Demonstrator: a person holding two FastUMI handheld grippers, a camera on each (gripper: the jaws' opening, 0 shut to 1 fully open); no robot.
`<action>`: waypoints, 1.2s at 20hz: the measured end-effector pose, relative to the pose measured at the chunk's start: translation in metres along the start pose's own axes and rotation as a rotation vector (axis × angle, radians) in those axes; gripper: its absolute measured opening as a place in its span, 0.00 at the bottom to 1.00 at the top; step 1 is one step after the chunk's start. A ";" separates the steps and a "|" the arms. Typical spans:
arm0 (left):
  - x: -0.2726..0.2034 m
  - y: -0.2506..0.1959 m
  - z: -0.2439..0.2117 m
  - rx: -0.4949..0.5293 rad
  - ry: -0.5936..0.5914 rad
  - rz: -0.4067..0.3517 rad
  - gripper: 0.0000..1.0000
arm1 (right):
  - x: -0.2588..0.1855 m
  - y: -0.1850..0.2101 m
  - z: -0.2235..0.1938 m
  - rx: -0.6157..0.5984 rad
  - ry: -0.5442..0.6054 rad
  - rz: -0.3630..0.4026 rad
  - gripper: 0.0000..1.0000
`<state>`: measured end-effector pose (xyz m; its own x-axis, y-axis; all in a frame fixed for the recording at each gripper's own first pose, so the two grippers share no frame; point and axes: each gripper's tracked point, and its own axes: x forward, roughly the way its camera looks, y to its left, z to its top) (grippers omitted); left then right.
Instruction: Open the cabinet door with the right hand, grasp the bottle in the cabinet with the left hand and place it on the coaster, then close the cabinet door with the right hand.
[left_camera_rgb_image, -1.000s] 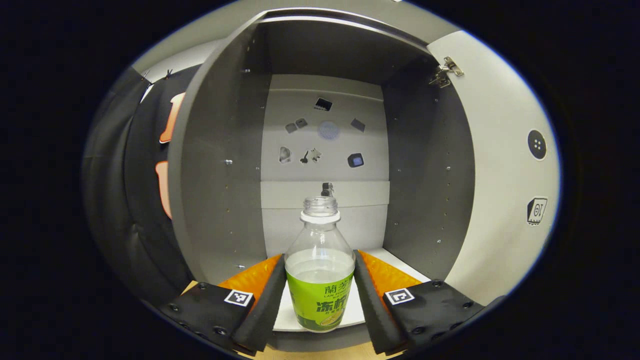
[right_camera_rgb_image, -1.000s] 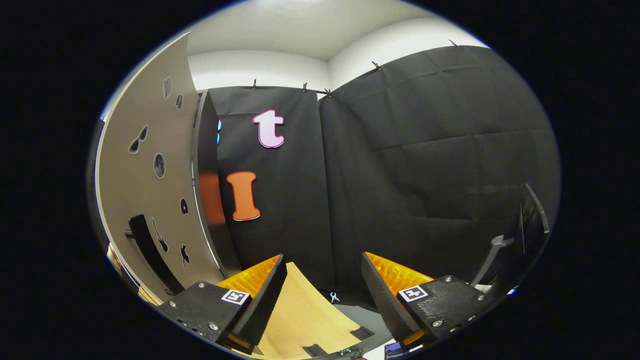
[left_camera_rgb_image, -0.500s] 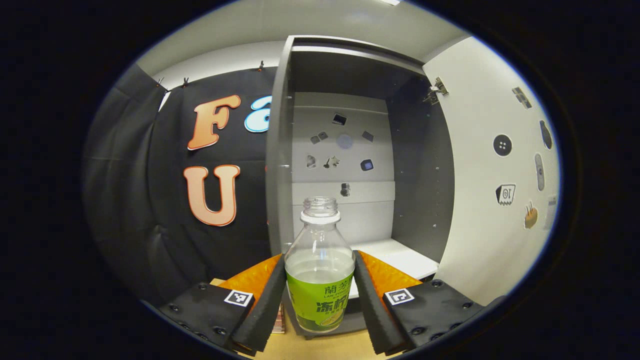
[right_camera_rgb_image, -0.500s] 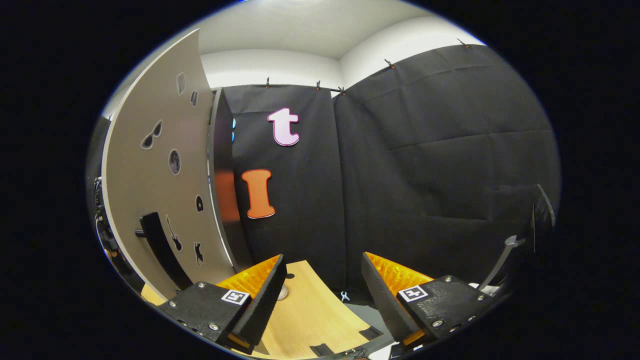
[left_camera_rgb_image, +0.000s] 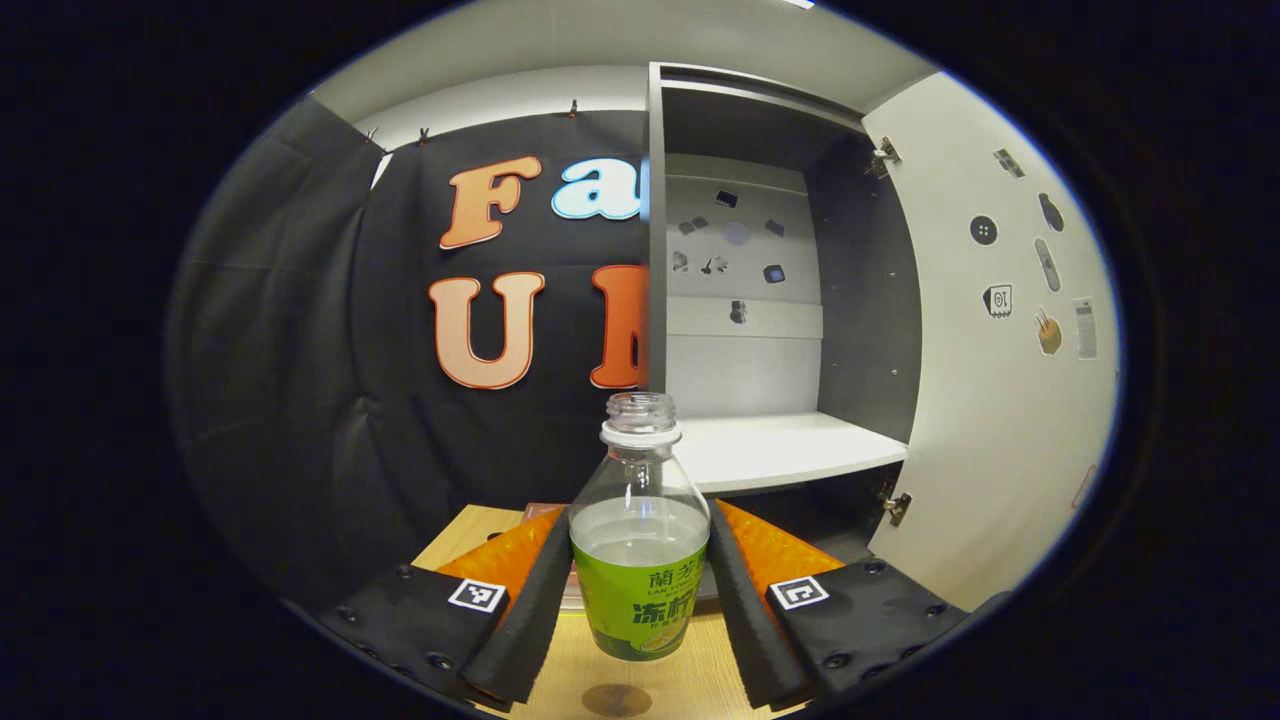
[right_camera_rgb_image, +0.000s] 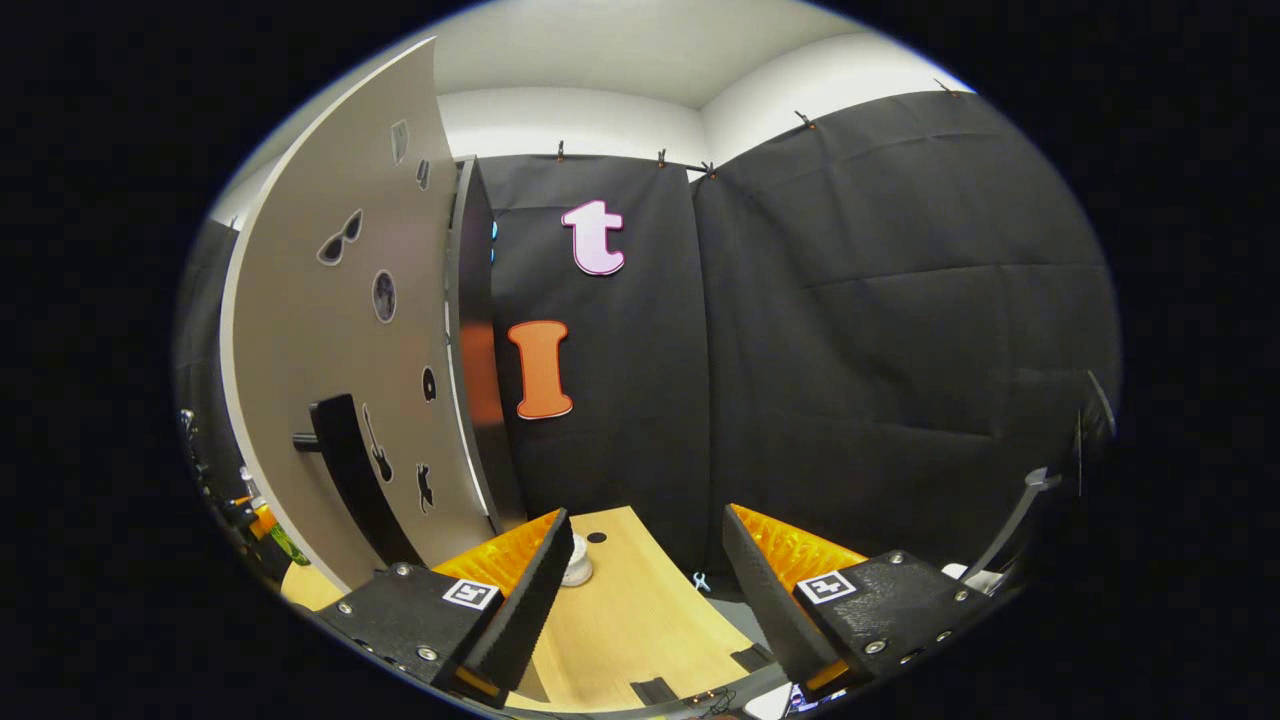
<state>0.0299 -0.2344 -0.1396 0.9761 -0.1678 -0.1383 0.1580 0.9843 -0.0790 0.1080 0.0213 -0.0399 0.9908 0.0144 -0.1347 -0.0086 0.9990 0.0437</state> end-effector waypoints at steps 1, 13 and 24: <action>-0.004 0.003 -0.009 -0.006 -0.004 -0.002 0.81 | 0.001 0.001 0.001 0.004 0.000 -0.002 0.93; -0.016 0.024 -0.167 -0.072 0.078 0.012 0.82 | 0.005 -0.001 -0.017 0.047 0.033 -0.049 0.93; 0.004 0.020 -0.226 0.013 0.097 0.022 0.81 | 0.012 -0.005 -0.038 0.038 0.080 -0.065 0.93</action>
<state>0.0028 -0.2283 -0.3649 0.9604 -0.1498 -0.2350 0.1391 0.9884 -0.0618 0.1148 0.0179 -0.0791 0.9752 -0.0451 -0.2167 0.0617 0.9956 0.0701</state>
